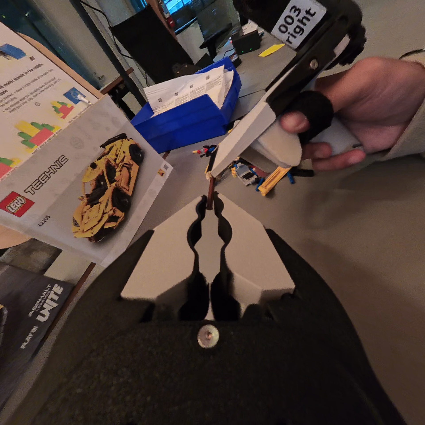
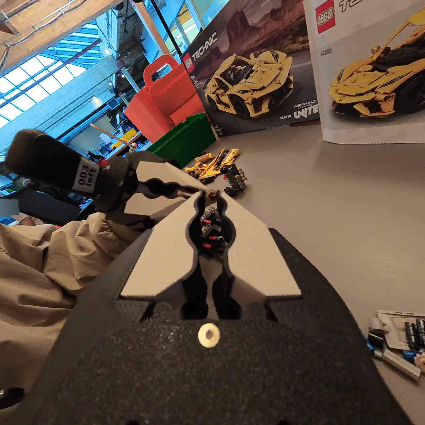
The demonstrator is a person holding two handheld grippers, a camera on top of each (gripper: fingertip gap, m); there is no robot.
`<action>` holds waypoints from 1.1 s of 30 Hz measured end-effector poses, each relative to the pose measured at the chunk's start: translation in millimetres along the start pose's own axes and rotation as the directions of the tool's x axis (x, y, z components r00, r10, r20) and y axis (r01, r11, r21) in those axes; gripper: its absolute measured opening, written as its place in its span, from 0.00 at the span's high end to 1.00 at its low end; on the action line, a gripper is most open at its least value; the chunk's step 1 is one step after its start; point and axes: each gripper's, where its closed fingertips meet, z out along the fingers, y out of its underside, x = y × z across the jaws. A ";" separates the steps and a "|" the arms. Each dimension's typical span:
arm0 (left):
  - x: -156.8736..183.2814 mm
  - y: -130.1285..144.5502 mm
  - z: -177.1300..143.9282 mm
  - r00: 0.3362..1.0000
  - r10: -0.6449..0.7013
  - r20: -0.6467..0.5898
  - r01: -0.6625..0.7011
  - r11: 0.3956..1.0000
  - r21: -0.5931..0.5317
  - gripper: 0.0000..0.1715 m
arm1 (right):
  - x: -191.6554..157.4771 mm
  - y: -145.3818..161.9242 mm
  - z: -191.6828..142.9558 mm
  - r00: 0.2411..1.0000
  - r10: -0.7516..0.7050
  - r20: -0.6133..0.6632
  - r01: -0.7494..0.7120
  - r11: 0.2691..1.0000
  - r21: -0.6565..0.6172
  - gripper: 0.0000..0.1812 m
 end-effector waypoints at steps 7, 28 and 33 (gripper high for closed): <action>1.6 -4.0 -0.4 0.968 0.230 0.103 -0.230 0.973 -0.014 0.98 | -3.5 -1.5 -5.3 0.988 0.110 0.105 -0.113 0.993 0.026 0.92; -12.1 0.9 -5.0 0.998 0.041 0.052 -0.042 0.999 0.030 0.97 | 162.1 -27.2 -171.5 0.693 -0.092 -0.715 0.022 0.994 -0.106 0.94; 1.4 12.6 7.9 0.996 0.075 0.046 -0.073 0.996 -0.046 0.97 | 188.2 -13.8 -192.1 0.571 -0.186 -0.800 -0.022 0.970 -0.241 0.84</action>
